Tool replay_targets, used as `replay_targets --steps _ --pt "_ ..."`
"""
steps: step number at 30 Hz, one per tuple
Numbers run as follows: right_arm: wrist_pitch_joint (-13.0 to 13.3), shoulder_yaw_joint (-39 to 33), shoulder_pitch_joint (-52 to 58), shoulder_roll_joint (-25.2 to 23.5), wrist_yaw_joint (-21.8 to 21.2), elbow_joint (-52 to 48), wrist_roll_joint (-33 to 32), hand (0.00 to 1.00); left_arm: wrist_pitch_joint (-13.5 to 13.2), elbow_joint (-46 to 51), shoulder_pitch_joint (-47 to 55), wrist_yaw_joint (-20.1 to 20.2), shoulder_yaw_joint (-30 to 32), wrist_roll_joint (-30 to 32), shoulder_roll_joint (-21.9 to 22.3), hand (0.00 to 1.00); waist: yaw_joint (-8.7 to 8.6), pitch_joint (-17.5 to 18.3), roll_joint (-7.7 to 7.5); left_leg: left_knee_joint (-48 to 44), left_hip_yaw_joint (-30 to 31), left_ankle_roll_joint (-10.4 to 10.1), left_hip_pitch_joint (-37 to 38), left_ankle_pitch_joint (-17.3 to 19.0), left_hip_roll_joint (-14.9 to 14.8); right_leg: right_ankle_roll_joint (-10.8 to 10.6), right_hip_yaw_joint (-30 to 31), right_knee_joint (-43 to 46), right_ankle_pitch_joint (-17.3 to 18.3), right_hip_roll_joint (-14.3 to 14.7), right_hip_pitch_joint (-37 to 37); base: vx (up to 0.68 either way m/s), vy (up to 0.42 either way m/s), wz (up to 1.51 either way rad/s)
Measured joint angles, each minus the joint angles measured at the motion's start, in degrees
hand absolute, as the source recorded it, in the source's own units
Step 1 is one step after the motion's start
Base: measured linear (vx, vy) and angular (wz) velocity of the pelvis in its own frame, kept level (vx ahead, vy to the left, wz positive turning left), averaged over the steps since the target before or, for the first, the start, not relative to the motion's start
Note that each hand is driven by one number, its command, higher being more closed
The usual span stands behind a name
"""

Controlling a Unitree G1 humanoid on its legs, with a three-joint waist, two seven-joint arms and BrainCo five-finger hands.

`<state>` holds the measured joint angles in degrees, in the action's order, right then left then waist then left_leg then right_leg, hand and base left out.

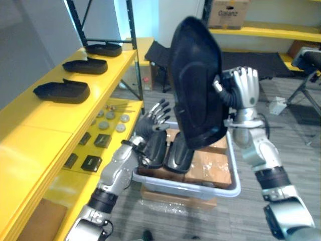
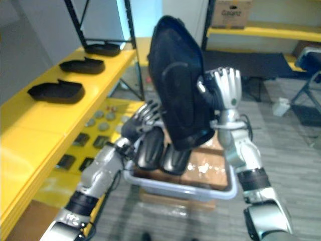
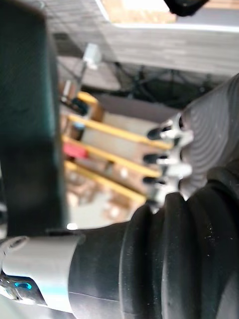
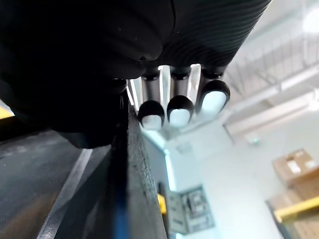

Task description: Walk over and take plastic housings, then place them on the shelf

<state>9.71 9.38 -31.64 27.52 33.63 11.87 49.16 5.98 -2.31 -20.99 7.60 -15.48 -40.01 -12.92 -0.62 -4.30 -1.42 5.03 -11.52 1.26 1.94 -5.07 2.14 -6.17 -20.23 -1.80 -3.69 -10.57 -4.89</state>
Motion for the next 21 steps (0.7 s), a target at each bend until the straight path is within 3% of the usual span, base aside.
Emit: replay_targets --steps 8,14,21 --pt "-2.48 3.76 -0.01 -3.30 -0.09 5.14 -0.16 1.00 -0.06 -1.73 0.00 -0.02 -3.74 0.12 0.67 0.00 0.69 0.91 -1.41 0.01 0.04 -0.16 -0.04 -0.30 -0.19 0.19 -0.03 -0.65 -0.21 0.29 -0.19 0.00 0.000 0.00" --pt "-3.74 6.20 -0.87 -4.11 -0.28 8.61 -1.13 1.00 -0.22 -2.00 0.00 -0.30 -4.87 1.03 2.19 0.00 1.41 0.93 -1.44 0.01 0.26 -0.15 -0.07 -0.47 -0.18 0.22 -0.17 -0.64 -0.24 0.58 -0.24 0.00 0.003 0.01" --pt "-3.32 7.67 -2.46 -6.14 -0.27 11.34 -4.49 1.00 -1.40 -3.97 0.20 -4.99 -6.10 9.10 2.41 0.00 1.49 0.92 -1.44 -0.01 0.80 -0.19 -0.10 -0.55 -0.18 0.13 -0.30 -0.64 -0.32 0.67 -0.29 0.00 0.007 0.02"
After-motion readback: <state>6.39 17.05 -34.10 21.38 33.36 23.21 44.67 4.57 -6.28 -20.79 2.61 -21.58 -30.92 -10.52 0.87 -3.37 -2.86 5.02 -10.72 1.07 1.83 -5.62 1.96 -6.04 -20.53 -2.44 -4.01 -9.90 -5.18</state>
